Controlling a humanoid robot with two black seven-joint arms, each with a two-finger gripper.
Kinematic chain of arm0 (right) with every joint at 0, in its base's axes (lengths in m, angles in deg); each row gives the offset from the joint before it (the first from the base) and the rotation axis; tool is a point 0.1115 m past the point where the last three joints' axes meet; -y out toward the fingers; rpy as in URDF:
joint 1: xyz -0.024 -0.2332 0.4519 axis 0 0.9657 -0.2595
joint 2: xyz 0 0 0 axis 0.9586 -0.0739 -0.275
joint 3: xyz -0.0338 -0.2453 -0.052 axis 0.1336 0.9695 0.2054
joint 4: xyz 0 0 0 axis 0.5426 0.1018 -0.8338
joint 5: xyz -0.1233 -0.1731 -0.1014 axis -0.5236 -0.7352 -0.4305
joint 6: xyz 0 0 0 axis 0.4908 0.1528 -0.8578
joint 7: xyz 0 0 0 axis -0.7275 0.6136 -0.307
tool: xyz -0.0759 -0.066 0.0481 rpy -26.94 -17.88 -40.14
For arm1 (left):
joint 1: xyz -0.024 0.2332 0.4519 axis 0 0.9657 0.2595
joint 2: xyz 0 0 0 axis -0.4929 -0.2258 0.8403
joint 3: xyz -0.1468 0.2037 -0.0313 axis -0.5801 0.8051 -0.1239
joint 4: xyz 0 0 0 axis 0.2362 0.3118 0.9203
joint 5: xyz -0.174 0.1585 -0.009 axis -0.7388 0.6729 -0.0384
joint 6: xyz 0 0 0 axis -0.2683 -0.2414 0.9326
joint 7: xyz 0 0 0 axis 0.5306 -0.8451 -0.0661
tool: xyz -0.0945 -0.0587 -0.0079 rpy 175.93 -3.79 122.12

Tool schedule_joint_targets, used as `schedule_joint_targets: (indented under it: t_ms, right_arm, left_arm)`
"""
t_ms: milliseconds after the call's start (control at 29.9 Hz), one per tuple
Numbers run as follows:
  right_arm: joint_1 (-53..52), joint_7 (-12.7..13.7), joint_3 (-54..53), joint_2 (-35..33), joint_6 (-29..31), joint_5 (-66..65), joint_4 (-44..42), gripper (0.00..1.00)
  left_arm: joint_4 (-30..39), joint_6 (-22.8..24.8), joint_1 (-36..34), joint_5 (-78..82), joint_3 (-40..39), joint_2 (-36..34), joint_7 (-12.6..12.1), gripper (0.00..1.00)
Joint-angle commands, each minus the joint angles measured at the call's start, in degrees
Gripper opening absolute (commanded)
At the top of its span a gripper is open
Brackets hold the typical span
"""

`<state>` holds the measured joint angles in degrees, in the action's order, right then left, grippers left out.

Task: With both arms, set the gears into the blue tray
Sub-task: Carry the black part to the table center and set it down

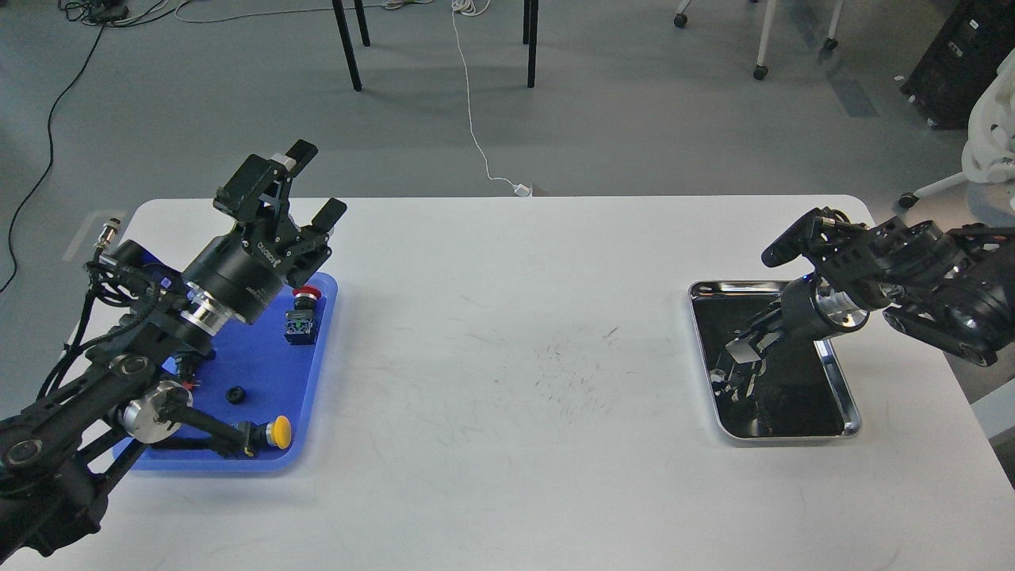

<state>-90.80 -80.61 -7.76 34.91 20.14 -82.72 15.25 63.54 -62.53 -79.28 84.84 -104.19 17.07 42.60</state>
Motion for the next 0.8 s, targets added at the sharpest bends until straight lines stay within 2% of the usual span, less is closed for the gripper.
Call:
schedule_joint_targets:
  t_ms: [0, 167, 668, 769]
  right_arm:
    - [-3.43, 0.00, -0.16, -0.85, 0.29, 1.75, 2.80, 0.18]
    - [-7.66, 0.00, 0.02, 0.82, 0.64, 6.94, 5.53, 0.18]
    - [-8.28, 0.00, 3.87, 25.67, 2.22, 18.53, -0.18, 0.18]
    - [-7.75, 0.00, 4.15, 27.10, 1.96, 19.51, -1.49, 0.18]
  left_arm:
    - [0.00, 0.00, 0.00, 0.00, 0.00, 0.10, 0.00, 0.98]
    - [0.00, 0.00, 0.00, 0.00, 0.09, 0.10, 0.00, 0.98]
    - [0.09, 0.00, 0.09, 0.00, -0.52, -0.69, 0.09, 0.98]
    - [0.09, 0.00, 0.09, 0.00, -0.53, -0.96, 0.18, 0.98]
